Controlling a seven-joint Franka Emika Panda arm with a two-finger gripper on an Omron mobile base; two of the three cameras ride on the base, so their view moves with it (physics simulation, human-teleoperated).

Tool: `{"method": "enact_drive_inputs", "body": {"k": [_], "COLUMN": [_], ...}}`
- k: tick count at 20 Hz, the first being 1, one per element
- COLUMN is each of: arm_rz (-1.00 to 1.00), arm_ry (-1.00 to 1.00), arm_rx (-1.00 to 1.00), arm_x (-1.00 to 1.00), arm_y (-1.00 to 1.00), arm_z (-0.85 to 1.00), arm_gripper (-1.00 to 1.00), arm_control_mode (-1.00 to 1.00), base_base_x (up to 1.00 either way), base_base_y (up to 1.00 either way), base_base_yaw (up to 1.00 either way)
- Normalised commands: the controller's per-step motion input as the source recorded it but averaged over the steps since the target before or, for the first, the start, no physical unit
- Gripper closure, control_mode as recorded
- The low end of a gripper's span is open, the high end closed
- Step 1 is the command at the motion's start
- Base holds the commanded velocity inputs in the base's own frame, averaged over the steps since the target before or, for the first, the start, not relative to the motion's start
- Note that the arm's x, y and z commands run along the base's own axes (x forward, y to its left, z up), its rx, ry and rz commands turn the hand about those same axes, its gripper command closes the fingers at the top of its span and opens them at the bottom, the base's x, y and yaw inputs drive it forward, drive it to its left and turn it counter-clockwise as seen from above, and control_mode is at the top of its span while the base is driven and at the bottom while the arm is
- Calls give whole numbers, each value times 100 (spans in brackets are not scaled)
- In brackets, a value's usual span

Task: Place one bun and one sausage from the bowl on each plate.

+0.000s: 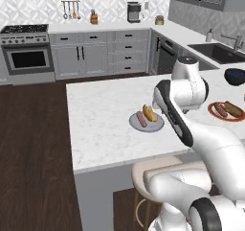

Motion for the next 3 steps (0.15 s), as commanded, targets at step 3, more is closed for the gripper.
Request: {"method": "enact_drive_inputs", "body": {"k": [3], "arm_rz": [2], "arm_ry": [0], "arm_rx": [0], "arm_x": [-99], "arm_y": [-14], "arm_z": [28], "arm_gripper": [-100], "arm_control_mode": [-100], "base_base_x": [0], "base_base_y": [0], "base_base_yaw": [0]}}
